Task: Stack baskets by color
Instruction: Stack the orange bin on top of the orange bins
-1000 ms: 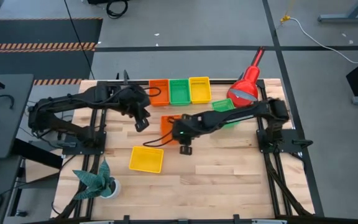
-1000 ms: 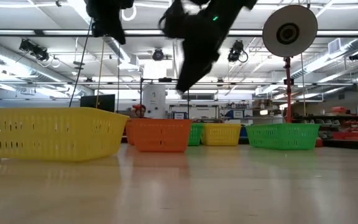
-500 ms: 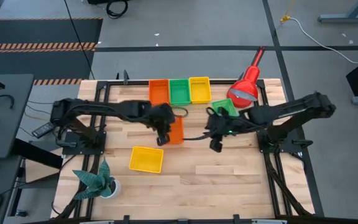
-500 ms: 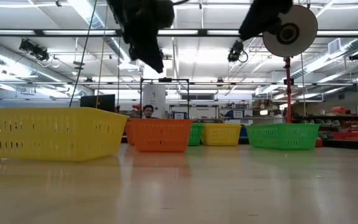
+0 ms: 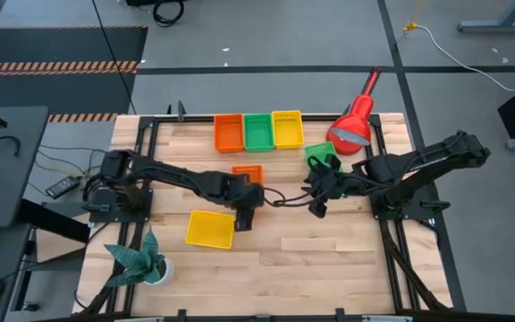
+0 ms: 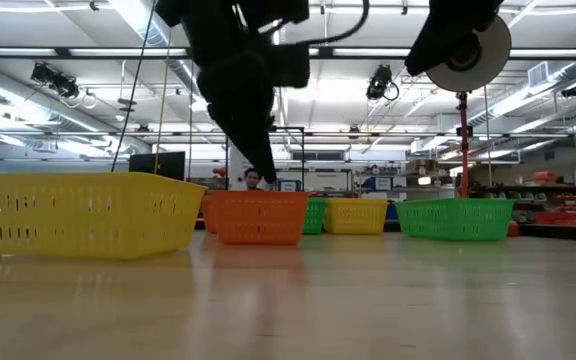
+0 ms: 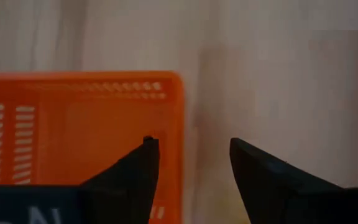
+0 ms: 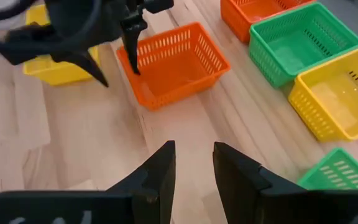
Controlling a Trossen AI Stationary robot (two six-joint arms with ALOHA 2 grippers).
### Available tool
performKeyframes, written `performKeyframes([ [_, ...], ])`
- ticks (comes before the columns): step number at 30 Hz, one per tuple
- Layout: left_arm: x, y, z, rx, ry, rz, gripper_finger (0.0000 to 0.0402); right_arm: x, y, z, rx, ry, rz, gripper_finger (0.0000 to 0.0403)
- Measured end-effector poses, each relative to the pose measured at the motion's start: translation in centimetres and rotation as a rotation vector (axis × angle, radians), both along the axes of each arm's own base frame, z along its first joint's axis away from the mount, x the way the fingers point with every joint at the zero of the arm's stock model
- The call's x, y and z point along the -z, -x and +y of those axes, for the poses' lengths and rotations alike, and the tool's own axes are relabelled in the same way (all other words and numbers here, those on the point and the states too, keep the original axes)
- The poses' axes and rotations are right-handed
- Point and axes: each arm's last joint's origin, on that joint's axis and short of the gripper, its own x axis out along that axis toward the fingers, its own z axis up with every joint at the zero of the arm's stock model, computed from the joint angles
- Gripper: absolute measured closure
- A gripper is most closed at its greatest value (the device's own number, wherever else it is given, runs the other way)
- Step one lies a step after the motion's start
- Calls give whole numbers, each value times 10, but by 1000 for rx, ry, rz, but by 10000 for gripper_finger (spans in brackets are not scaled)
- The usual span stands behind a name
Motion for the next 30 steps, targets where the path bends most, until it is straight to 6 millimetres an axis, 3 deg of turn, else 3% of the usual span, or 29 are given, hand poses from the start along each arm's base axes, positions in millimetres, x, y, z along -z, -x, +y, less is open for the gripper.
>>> performKeyframes([
  [4, 17, -5, 0, -70, -32, 32, 222, -4, 5, 2, 13, -34, -25, 292],
  [9, 37, -9, 1, -104, -19, 77, 266, -26, 20, 9, -8, -88, -114, 305],
  [17, 35, -9, 0, -64, 28, 81, 388, -61, 47, 13, -63, -147, -241, 327],
  [23, 12, 3, 3, -16, 34, 92, 396, -66, 56, 11, -44, -172, -264, 336],
  [30, -50, 37, 33, -13, -92, 40, 398, -64, 53, 11, -11, -142, -262, 350],
])
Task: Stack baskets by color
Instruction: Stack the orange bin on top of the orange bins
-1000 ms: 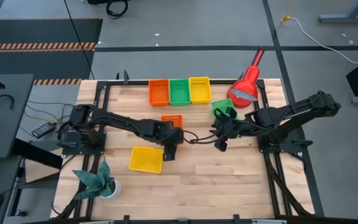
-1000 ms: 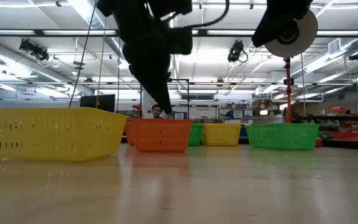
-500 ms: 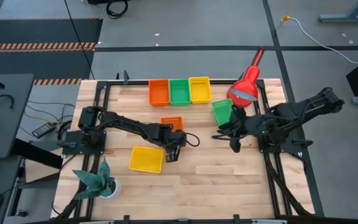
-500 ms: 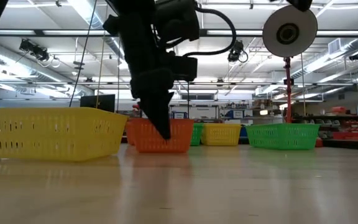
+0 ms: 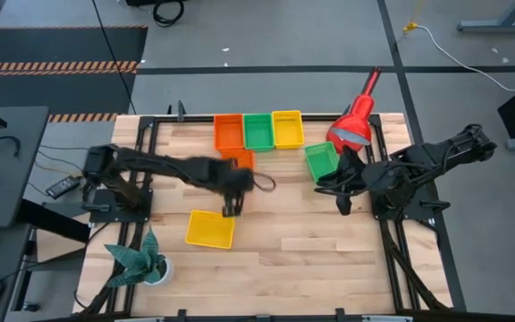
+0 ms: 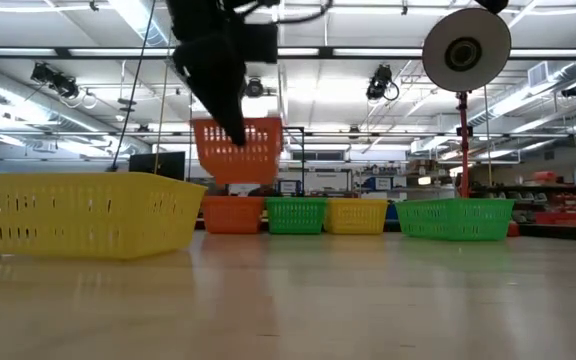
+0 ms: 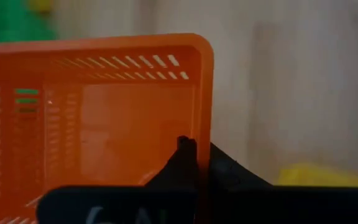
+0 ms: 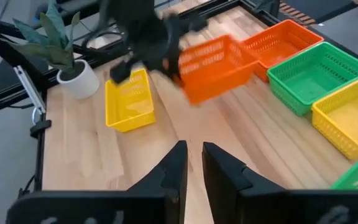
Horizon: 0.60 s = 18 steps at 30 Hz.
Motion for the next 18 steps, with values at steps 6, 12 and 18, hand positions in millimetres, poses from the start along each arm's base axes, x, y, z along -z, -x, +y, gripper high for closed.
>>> performKeyframes([
  [6, -28, 23, 68, 39, -97, -25, 398, 5, -8, 2, 17, 14, 17, 360],
  [12, -17, 39, 147, 19, -48, -36, 396, 7, -18, 2, 36, 12, 6, 365],
  [18, 4, 45, 188, 7, -4, -47, 394, 5, -23, 3, 53, 4, -32, 371],
])
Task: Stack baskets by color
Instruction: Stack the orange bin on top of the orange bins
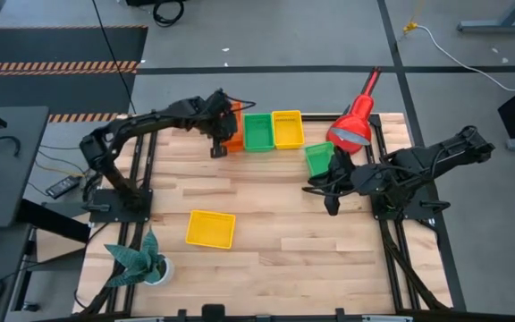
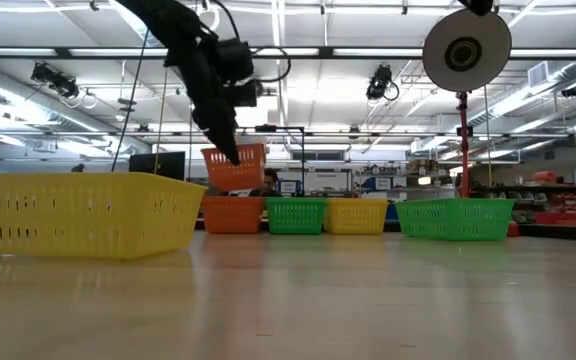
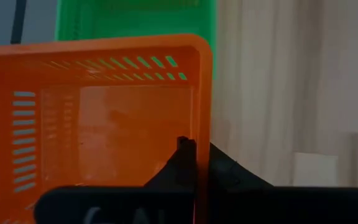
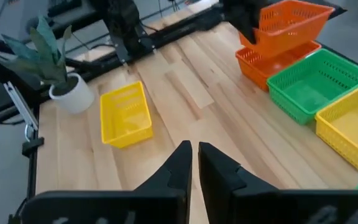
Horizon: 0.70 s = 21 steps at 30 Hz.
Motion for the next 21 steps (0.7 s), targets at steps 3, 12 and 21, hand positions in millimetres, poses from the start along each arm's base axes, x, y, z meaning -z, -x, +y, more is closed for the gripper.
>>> performKeyframes([
  [3, 11, 0, 7, -15, 24, 30, 393, -2, -1, 0, 31, -12, -29, 374],
  [12, 26, -7, 8, -5, 49, 69, 390, -4, -2, -2, 59, -12, -63, 387],
  [21, 27, -4, 10, -4, 52, 84, 305, -5, -2, -2, 60, -13, -69, 394],
])
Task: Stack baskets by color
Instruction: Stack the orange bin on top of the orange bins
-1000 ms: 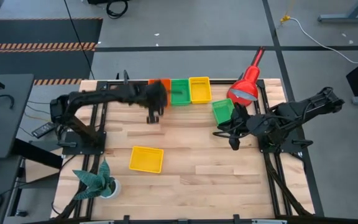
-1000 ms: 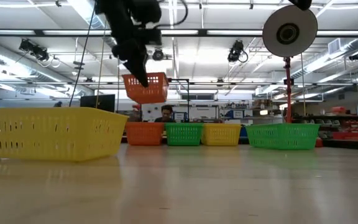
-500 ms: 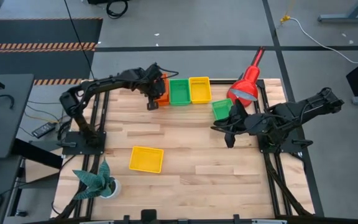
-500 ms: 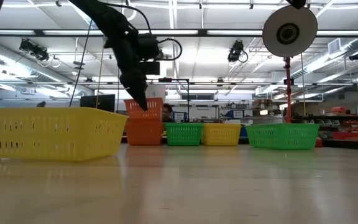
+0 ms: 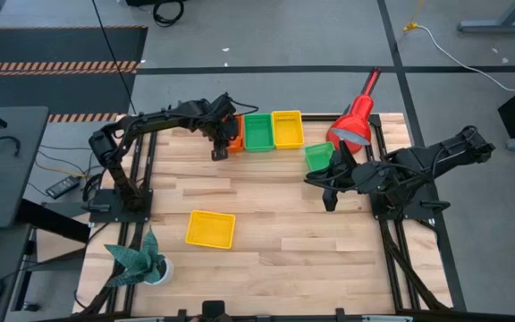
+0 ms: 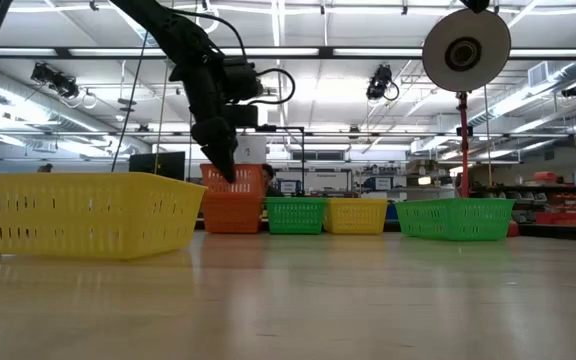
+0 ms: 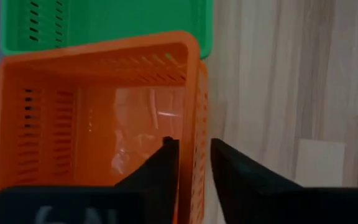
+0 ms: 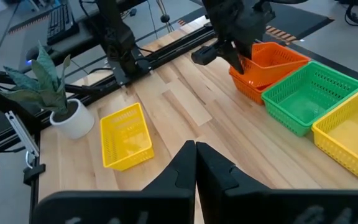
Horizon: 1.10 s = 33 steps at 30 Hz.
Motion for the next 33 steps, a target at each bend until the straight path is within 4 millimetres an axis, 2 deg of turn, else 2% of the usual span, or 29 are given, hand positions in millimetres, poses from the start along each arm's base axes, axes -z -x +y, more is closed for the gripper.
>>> performKeyframes([
  [5, -12, 0, 0, -40, 28, 15, 251, 0, 0, 0, -3, 0, 2, 393],
  [9, -20, -2, 1, -108, 57, -13, 236, 0, 0, 0, -6, 6, 6, 394],
  [15, -9, -7, 4, -108, -6, -70, 278, 1, 1, 0, -4, 12, 17, 393],
  [21, -12, -10, 7, -168, -47, -116, 325, 1, 1, 0, -1, 6, 14, 392],
  [27, -12, -13, 4, -154, -49, -117, 359, 1, 1, 0, 0, 4, 13, 392],
  [30, -12, -14, 1, -111, -64, -106, 365, 1, 1, 0, 0, 4, 13, 392],
  [33, -12, -14, 1, -94, -73, -106, 346, 1, 1, 0, 0, 3, 12, 392],
])
